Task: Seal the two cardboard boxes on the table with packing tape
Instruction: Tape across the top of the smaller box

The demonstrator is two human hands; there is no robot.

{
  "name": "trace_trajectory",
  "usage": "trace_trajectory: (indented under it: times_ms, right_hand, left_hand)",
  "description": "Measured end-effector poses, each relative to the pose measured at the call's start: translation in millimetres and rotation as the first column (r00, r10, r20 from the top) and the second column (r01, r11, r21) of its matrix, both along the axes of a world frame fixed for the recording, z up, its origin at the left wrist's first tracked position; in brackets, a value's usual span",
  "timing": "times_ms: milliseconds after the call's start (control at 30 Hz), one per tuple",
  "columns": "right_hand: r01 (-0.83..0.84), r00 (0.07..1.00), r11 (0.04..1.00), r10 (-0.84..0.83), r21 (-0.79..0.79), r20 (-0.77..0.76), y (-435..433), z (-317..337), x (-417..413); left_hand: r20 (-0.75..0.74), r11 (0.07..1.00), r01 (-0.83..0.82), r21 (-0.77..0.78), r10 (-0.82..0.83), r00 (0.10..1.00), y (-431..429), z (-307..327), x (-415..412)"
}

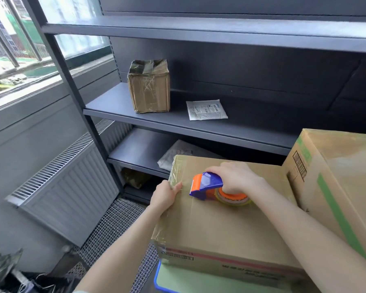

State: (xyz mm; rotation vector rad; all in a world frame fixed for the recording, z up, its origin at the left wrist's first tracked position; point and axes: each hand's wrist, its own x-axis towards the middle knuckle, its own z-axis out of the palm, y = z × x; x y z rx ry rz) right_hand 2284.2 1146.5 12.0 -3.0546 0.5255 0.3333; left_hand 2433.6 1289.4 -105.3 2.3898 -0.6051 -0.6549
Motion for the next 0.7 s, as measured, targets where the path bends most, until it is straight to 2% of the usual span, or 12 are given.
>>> trace_trajectory:
  times_ms: [200,333,700]
  right_hand:
    - [-0.02,0.998,0.999,0.016,0.05,0.063,23,-3,30]
    - [-0.046,0.997,0.998,0.043,0.046,0.064,37,-7,55]
    - [-0.041,0.999,0.991,0.037,0.129,0.037,23,-3,41]
  left_hand:
    - [0.077,1.0,-0.011,0.014,0.01,0.997,32,10,52]
    - [0.034,0.999,-0.008,0.045,0.006,0.999,46,13,81]
    - [-0.008,0.998,0.002,0.064,-0.002,1.0,38,5,74]
